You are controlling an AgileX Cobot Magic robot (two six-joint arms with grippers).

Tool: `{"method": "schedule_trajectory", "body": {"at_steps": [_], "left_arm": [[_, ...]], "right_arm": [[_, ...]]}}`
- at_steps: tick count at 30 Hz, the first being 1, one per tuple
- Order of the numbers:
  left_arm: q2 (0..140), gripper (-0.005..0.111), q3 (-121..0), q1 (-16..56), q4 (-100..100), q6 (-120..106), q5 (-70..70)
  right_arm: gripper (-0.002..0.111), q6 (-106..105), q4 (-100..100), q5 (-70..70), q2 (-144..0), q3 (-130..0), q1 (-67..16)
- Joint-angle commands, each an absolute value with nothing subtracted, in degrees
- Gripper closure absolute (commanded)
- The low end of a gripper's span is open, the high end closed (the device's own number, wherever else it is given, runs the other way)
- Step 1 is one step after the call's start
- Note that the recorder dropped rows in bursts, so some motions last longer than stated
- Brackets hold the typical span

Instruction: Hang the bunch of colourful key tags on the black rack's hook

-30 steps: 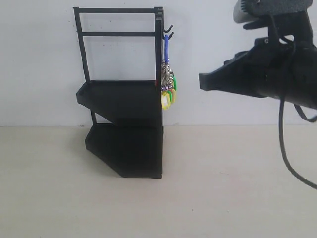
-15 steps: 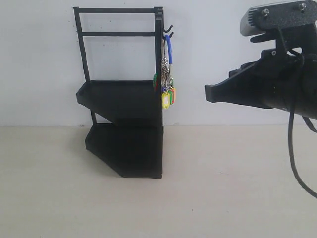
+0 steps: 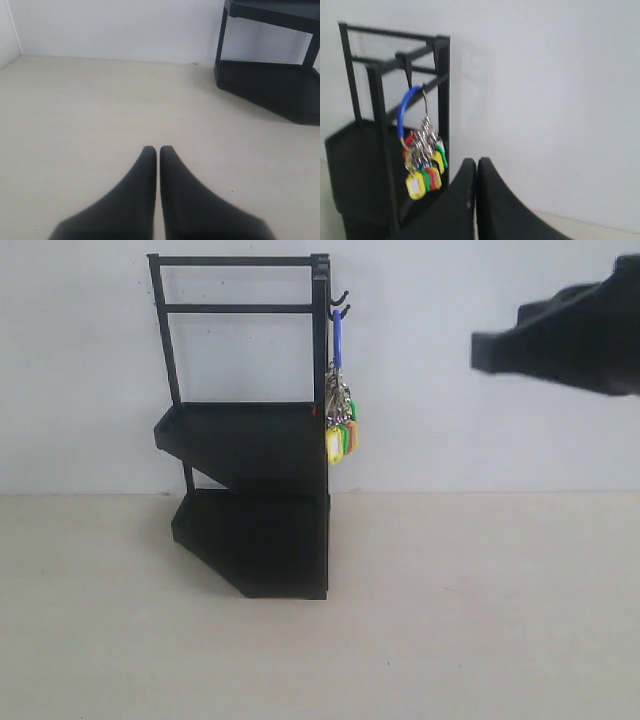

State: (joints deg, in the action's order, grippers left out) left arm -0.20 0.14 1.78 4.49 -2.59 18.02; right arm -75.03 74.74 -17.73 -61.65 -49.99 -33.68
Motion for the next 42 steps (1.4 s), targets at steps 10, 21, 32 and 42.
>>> {"method": "schedule_trajectory", "body": {"at_steps": [10, 21, 32, 42], "left_arm": [[0.0, 0.102, 0.0, 1.6, 4.9, -2.6, 17.6], [0.0, 0.102, 0.0, 1.6, 4.9, -2.6, 17.6], [0.0, 0.102, 0.0, 1.6, 4.9, -2.6, 17.6], [0.0, 0.102, 0.0, 1.6, 4.9, -2.6, 17.6]], "right_arm": [[0.108, -69.4, 76.3, 8.4, -28.8, -38.1, -9.6], [0.108, -71.9, 75.8, 4.5, -19.9, -33.2, -5.8], [0.108, -38.7, 44.4, 11.1, -19.9, -33.1, -5.8], [0.108, -1.1, 9.7, 15.8, -19.9, -33.1, -5.8]]}}
